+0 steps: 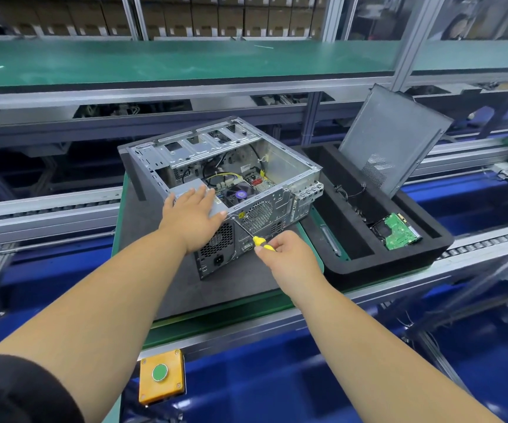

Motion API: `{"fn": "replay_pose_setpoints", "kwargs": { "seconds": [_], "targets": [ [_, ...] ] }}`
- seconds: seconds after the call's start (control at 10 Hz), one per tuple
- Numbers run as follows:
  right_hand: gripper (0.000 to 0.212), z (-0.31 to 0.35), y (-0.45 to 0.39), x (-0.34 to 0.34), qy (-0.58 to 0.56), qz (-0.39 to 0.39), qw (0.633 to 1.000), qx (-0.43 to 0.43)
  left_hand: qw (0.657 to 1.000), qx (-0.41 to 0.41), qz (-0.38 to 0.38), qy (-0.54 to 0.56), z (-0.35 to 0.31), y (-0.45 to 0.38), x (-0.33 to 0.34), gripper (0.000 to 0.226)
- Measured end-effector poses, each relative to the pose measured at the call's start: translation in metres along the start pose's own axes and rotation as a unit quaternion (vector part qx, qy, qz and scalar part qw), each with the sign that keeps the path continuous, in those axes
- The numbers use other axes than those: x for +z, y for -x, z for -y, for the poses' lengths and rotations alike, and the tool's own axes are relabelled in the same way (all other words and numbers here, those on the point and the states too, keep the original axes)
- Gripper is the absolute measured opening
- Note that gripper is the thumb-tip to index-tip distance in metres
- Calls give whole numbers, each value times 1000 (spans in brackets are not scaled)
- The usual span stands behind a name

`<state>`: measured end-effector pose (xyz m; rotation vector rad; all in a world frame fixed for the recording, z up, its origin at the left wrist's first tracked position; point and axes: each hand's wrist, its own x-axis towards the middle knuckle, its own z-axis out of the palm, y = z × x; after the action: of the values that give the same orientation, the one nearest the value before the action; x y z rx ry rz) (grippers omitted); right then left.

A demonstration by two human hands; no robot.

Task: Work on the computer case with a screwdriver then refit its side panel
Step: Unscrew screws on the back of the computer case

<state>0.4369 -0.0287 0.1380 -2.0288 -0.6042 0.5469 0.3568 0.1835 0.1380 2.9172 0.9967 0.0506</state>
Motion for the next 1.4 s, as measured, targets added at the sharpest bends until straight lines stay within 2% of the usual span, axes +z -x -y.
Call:
{"fn": "replay_pose_setpoints", "kwargs": {
  "seconds": [0.1, 0.2, 0.3, 0.5, 0.7, 0.8, 1.0, 1.1, 1.2, 1.4],
  "targets": [
    [39, 1, -5, -2, 54, 8, 999, 4, 1000, 1, 0, 0, 0, 0, 0, 68],
    [43, 4, -9, 2, 24, 52, 997, 53, 1000, -1, -3, 1, 0, -1, 1, 68],
    [38, 6, -10, 6, -22, 54, 994, 91, 1000, 0, -5, 5, 1, -1, 2, 68],
    [27, -1, -11, 6, 10, 13, 999, 44, 1000, 1, -7, 9, 2, -1, 2, 69],
    [44, 1, -17, 7, -4, 41, 996, 78, 1000, -1, -6, 7, 1, 0, 1, 68],
    [34, 1, -16, 8, -23, 41, 996, 79, 1000, 1, -4, 10, 0, 1, 0, 68],
    [33, -4, -11, 2, 23, 5, 999, 28, 1000, 0, -5, 10, 0, 2, -1, 68],
    [42, -2, -16, 2, 22, 14, 999, 43, 1000, -1, -5, 10, 0, 2, -1, 68],
    [44, 3, -20, 4, -8, 33, 995, 90, 1000, 0, -5, 10, 0, 1, 0, 68],
    [33, -4, -12, 2, 22, -2, 999, 27, 1000, -4, -9, 10, 0, 0, 1, 68]
  ]
}}
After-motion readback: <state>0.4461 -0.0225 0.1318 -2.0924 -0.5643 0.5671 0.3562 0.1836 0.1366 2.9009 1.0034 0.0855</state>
